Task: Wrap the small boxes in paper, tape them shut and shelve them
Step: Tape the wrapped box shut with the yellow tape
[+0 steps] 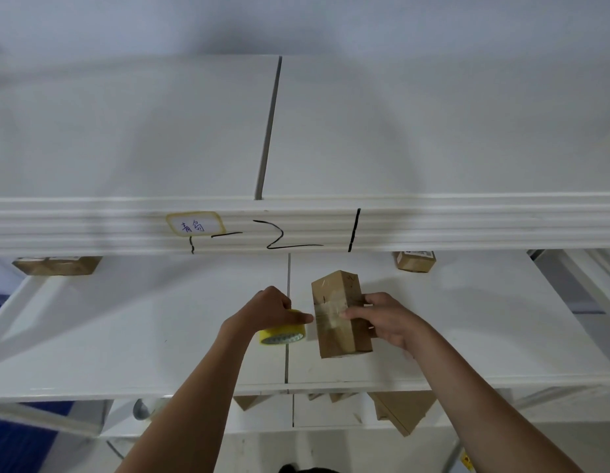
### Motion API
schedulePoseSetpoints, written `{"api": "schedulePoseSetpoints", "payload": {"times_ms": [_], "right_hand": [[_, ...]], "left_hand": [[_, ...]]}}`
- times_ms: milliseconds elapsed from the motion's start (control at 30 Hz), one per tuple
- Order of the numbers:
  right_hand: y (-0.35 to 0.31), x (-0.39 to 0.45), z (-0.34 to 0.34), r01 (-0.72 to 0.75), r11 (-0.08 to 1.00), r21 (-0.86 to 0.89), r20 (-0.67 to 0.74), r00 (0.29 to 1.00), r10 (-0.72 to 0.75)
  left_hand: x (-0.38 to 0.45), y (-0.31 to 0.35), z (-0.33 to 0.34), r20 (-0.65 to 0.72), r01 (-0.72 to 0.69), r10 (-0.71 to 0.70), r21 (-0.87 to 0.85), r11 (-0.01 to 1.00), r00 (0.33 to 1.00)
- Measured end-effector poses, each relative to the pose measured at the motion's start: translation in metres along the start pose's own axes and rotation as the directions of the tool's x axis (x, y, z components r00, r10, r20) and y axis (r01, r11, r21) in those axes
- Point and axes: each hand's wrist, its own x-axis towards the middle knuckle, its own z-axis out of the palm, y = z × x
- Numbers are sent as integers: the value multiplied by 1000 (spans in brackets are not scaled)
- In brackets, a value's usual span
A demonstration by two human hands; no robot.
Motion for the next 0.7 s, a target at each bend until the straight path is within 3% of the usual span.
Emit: {"api": "schedulePoseSetpoints", "payload": {"times_ms": [267,400,533,700], "right_hand": [[7,-3,2,42,993,114,56,997,-48],[13,3,7,-6,993,118,59,998,-1],[17,7,15,-17,998,56,-22,1000,18],[25,12,6,-62,994,88,-55,996,67]], "left_hand": [[3,4,7,47,4,-1,-57,998,999],[6,15,11,10,-48,48,17,999,999],[11,26,13,6,-81,80,75,994,997],[13,21,16,94,-91,90,1,996,991]]}}
